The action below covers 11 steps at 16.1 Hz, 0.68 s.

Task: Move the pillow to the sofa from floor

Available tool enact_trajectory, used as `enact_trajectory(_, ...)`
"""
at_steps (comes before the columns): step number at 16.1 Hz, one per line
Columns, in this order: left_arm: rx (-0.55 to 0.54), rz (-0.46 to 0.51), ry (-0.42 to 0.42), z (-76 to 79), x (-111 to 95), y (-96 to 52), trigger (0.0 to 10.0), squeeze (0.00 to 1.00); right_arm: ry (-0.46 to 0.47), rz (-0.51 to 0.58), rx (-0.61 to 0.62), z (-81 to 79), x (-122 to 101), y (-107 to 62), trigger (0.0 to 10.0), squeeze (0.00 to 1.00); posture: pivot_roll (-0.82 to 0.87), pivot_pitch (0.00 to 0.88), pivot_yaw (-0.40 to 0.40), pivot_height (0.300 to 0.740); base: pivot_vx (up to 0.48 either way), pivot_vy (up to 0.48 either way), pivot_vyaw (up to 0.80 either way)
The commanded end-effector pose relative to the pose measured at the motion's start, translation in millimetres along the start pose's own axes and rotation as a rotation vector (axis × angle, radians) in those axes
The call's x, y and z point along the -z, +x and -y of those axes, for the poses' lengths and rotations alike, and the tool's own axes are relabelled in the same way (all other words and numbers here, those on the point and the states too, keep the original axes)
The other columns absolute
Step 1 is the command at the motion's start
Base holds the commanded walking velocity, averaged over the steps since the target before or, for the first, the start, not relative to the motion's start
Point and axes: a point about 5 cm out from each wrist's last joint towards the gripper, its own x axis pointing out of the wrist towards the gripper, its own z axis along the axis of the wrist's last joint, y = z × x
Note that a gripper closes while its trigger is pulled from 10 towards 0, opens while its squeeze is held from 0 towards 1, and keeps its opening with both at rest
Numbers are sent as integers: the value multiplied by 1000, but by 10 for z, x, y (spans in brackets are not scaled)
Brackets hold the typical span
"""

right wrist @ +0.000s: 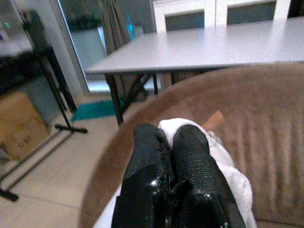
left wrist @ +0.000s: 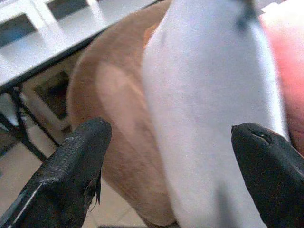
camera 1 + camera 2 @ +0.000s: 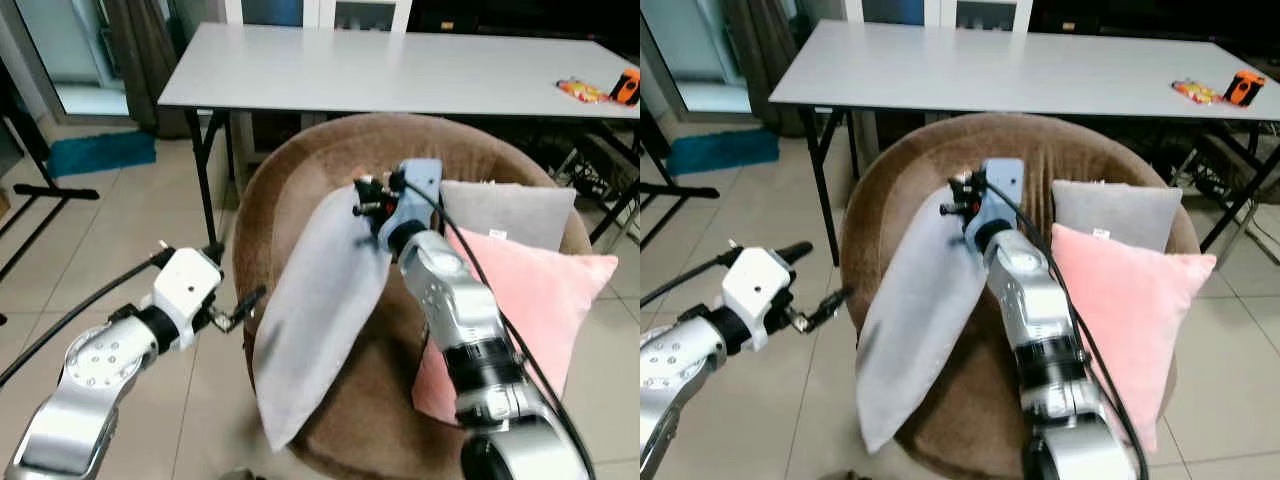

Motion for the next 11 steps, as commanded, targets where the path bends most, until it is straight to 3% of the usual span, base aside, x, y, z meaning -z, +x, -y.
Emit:
enact_trajectory(1, 43, -18, -23, 36, 29, 7, 10000, 0, -29, 41, 17, 113, -41, 17, 10000, 0, -43, 0, -32, 740, 0, 0, 0)
enact_trajectory(4, 69, -30, -46, 44, 61, -15, 10000, 0, -65, 22, 92, 401, 120, -37, 10000, 0, -32, 0, -42, 740, 0, 0, 0)
enact_trajectory(5, 72, -34, -50, 40, 73, -30, 10000, 0, -72, 29, 126, 502, 131, -67, 10000, 400, -34, 0, -41, 740, 0, 0, 0)
enact_trajectory(6, 88, -43, -75, 52, 88, -35, 10000, 0, -106, 26, 148, 643, 159, -118, 10000, 1000, -37, 0, -41, 740, 0, 0, 0)
enact_trajectory(11, 55, -55, -136, 32, 101, -40, 10000, 0, -209, 136, 164, 823, -102, -223, 10000, 1000, -41, 0, -49, 740, 0, 0, 0)
